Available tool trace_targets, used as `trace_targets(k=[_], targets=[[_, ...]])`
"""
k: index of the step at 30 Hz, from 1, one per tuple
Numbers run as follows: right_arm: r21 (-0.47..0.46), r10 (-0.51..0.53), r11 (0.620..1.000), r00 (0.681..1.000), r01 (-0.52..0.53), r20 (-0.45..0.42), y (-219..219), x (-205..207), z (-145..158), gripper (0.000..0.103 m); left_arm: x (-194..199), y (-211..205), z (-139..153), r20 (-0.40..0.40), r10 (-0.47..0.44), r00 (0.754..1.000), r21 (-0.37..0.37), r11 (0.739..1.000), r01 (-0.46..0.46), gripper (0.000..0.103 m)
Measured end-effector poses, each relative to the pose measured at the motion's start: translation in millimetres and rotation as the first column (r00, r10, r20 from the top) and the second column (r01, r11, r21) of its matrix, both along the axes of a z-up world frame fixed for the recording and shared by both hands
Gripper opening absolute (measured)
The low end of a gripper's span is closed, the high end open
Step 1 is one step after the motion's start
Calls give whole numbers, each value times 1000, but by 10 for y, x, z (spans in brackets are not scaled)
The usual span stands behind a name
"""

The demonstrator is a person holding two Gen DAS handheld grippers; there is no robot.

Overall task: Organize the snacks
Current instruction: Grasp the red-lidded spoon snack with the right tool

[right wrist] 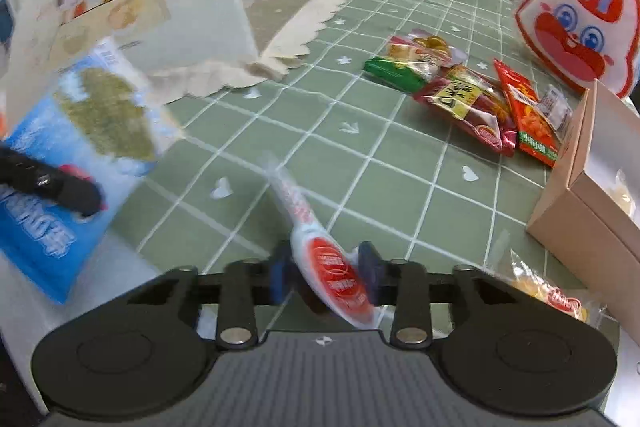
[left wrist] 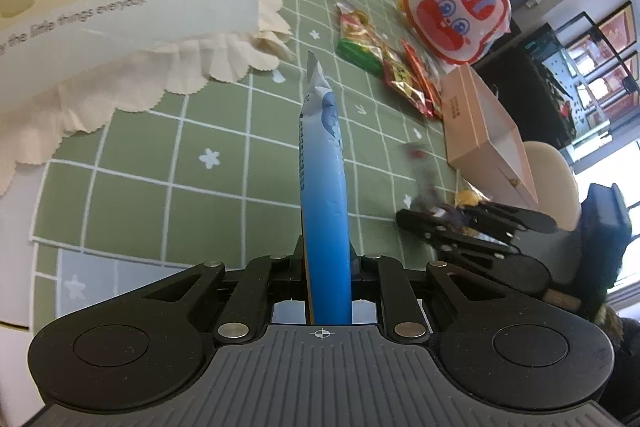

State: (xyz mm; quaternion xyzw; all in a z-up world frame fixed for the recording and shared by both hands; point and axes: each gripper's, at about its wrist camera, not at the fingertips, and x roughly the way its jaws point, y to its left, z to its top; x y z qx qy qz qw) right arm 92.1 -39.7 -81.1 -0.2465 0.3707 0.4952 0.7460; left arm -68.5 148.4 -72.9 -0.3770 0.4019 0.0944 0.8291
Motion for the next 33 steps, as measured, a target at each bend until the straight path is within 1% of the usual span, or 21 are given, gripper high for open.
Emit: trace_targets(k=[1,5,10,12,13,14,15,16,17,18,20,23,24,27,29,31,33], targets=[[2,6,1000,1000,-6,8,-41,-46,40,15,31,-18,2,1,-11,1000,-4,1000,11,17],[8,1,1000,1000,-1,-5,-252,-138,139,15,209,-128,-32,0,-67,998,-21,998,67,17],[-13,-55,998,998,55,-26,-456,-137,77,15,346,-259,-46,-2,-108,994,-22,994,108,17],[9,-80,997,996,81,-45,-538,-147,70,15,345,-293,-35,-2,-121,993,-17,993,121,17],[27,-95,995,994,96,-55,-583,-155,78,20,334,-300,-36,-4,-125,992,-15,992,124,17],[37,-105,994,993,107,-58,-621,-162,86,27,314,-303,-33,-7,-125,992,-13,992,125,17],[46,-115,992,992,117,-50,-665,-173,100,42,291,-297,-31,-8,-124,992,-11,992,124,17],[55,-123,991,992,125,-35,-714,-191,111,60,259,-282,-30,-8,-119,993,-11,993,119,17],[62,-132,989,991,133,-19,-763,-207,116,67,225,-262,-35,-7,-110,994,-14,994,110,17],[68,-143,987,990,143,-5,-819,-226,108,71,192,-233,-46,-8,-97,995,-22,995,97,17],[58,-165,984,986,166,-20,-880,-214,66,71,159,-191,-54,-18,-74,997,-31,997,73,17],[34,-212,976,973,215,-89,-907,-172,3,71,156,-170,-37,-10,-68,998,-35,997,68,17],[33,-212,976,971,217,-106,-897,-182,-2,71,163,-171,-31,-7,-69,998,-36,997,69,17],[33,-160,985,976,167,-145,-861,-285,30,71,203,-193,-29,1,-86,996,-44,995,86,17],[55,-116,990,979,127,-167,-847,-345,91,71,225,-210,-47,-1,-95,996,-49,994,95,17],[74,-107,990,983,119,-147,-853,-377,140,71,225,-212,-65,-4,-94,996,-58,994,94,17],[69,-124,989,987,132,-106,-842,-365,150,71,206,-194,-83,-5,-86,996,-67,994,85,17]])
